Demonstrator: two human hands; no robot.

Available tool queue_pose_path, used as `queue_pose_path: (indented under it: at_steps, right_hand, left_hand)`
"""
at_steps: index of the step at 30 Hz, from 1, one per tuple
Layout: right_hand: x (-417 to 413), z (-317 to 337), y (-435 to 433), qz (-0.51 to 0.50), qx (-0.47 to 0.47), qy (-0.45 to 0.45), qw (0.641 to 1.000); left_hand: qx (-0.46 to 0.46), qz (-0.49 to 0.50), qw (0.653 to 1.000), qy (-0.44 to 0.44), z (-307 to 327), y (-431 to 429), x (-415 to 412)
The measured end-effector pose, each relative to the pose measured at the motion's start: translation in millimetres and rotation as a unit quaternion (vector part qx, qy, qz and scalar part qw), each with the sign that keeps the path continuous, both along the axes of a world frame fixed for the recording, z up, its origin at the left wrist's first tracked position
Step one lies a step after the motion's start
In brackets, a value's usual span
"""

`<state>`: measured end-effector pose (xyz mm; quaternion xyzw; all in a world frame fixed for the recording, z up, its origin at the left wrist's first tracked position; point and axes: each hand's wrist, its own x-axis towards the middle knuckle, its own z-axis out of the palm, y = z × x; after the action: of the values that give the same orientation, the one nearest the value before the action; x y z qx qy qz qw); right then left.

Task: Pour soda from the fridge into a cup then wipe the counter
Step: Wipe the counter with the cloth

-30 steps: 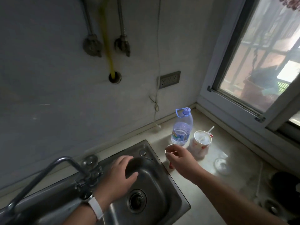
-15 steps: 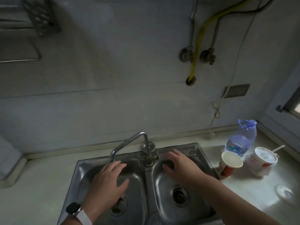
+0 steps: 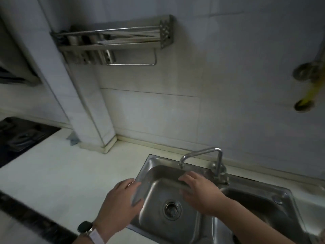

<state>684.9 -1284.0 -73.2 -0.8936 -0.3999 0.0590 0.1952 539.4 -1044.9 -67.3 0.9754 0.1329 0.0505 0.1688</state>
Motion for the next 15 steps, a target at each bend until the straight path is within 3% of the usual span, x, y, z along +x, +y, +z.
queue_pose_path:
  at_steps: [15]
  right_hand:
    - [-25.2,9.3,109.3,0.217,0.012,0.013,0.976]
  left_hand:
    - [0.016,0.178,0.983,0.044,19.3,37.6,-114.9]
